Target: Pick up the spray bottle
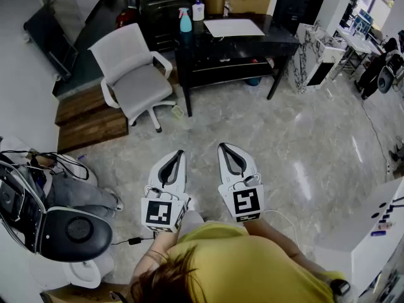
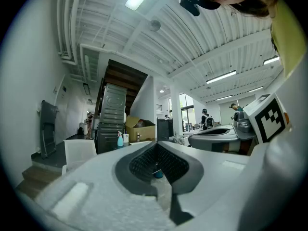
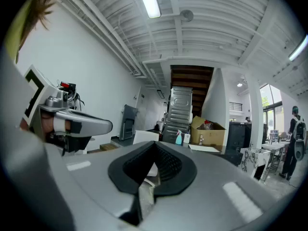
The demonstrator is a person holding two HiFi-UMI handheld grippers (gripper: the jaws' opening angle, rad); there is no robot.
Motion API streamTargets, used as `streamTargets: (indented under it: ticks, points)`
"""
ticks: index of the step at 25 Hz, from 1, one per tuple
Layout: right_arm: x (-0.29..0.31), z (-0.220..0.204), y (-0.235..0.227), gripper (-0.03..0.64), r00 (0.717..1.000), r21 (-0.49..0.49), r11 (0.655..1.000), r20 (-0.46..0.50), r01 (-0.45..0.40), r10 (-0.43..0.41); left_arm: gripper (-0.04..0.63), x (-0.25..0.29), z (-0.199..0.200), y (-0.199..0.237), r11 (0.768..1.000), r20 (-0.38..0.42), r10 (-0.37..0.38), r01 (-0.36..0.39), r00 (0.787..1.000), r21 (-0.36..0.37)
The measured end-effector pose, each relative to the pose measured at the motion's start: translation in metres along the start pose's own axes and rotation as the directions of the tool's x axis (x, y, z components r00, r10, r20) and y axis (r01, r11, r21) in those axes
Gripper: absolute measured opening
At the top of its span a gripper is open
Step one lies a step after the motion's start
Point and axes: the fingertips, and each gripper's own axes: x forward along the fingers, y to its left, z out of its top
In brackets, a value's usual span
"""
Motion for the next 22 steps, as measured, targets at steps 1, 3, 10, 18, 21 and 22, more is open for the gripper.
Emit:
streamTargets:
  ticks: [1, 3, 10, 18, 21, 22]
  points:
    - [-0.001, 0.000, -0.001, 0.000, 1.000, 0.003, 1.000, 0.015, 0.006, -0.006, 0.003, 0.001, -0.003, -0.001, 1.000, -0.002, -0.004, 0.004, 1.000, 0.000]
    - [-0.002, -0.002, -0.004, 0.000, 0.999, 0.013, 1.000, 0.033, 0.014, -0.015, 0.003, 0.003, -0.007, -0.003, 1.000, -0.008, -0.013, 0.013, 1.000, -0.001]
    - [0.029, -0.018, -0.012, 0.000, 1.000, 0.040, 0.999, -0.004, 0.006, -0.005, 0.059, 0.031, -0.020, 0.021, 1.000, -0.020, -0.015, 0.014, 1.000, -0.024]
    - [0.121, -0.023, -0.036, 0.000, 0.999, 0.035, 0.999, -0.031, 0.027, -0.026, 0.118, 0.108, -0.026, 0.085, 0.997, -0.026, -0.061, 0.060, 0.998, -0.048]
    - [0.161, -0.017, -0.045, 0.000, 0.999, 0.035, 0.999, -0.025, 0.037, -0.036, 0.127, 0.138, -0.021, 0.113, 0.997, -0.021, -0.070, 0.069, 0.997, -0.037]
    - [0.173, -0.016, -0.048, 0.000, 0.999, 0.036, 0.998, -0.024, 0.042, -0.041, 0.127, 0.148, -0.021, 0.122, 0.996, -0.021, -0.076, 0.075, 0.997, -0.039]
